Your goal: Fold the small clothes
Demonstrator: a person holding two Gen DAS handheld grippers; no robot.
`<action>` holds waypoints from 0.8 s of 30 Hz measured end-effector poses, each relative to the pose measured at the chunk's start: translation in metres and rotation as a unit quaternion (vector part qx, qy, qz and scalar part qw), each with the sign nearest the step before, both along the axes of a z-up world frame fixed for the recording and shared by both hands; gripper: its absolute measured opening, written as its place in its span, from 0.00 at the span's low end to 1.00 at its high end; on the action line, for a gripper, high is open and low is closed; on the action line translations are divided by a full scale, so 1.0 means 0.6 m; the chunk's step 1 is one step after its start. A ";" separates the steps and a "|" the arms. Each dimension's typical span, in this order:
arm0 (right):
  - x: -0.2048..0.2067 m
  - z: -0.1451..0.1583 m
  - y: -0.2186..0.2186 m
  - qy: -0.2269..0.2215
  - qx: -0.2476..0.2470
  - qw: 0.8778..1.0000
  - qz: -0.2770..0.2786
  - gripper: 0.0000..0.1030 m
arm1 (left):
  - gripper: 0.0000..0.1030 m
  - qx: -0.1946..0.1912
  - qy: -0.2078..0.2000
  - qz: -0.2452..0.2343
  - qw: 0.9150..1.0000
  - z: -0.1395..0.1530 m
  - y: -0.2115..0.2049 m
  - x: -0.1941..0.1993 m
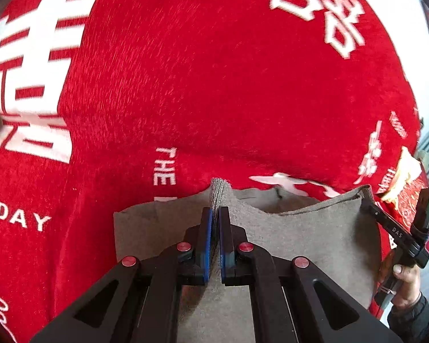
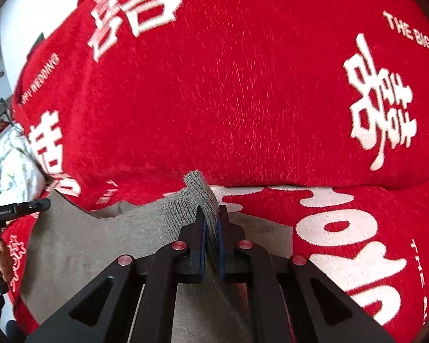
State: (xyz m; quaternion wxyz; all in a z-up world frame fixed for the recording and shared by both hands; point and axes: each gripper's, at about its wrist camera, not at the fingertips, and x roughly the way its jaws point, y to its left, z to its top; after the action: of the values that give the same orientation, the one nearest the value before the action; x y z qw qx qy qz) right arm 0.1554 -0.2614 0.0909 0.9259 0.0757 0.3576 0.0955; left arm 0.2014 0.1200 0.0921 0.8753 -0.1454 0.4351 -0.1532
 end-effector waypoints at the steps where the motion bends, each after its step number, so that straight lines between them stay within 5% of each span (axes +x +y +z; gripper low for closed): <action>1: 0.011 -0.009 0.003 0.007 -0.004 1.000 -0.001 0.07 | 0.05 0.002 0.009 0.003 1.000 -0.012 0.000 0.010; 11: 0.075 -0.095 0.014 0.085 -0.050 0.995 -0.016 0.08 | 0.07 0.021 0.084 0.034 0.996 -0.102 0.012 0.055; 12: 0.080 -0.105 0.010 0.104 -0.046 0.993 -0.019 0.13 | 0.23 0.021 0.102 0.044 0.994 -0.110 0.018 0.059; 13: 0.084 -0.115 0.002 0.123 -0.036 0.991 -0.025 0.17 | 0.59 0.021 0.109 0.055 0.992 -0.114 0.024 0.059; 15: 0.082 -0.119 -0.017 0.139 -0.014 0.989 -0.040 0.38 | 0.94 -0.005 0.085 0.086 0.993 -0.103 0.044 0.042; 19: 0.031 -0.070 -0.030 0.093 -0.011 0.993 -0.067 0.56 | 0.95 -0.030 0.048 0.110 0.992 -0.058 0.057 -0.001; 20: 0.019 -0.056 -0.023 0.077 -0.010 0.995 -0.058 0.69 | 0.95 -0.032 0.037 0.102 0.994 -0.046 0.048 -0.012; 24: -0.017 -0.039 0.056 0.058 -0.024 0.997 0.042 0.77 | 0.95 0.013 0.023 0.007 1.000 -0.040 -0.065 -0.054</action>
State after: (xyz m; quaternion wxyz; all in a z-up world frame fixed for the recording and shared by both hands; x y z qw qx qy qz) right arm 0.1450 -0.2277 0.0677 0.9004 0.0440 0.4155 0.1210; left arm 0.1693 0.0808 0.0681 0.8682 -0.1409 0.4555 -0.1377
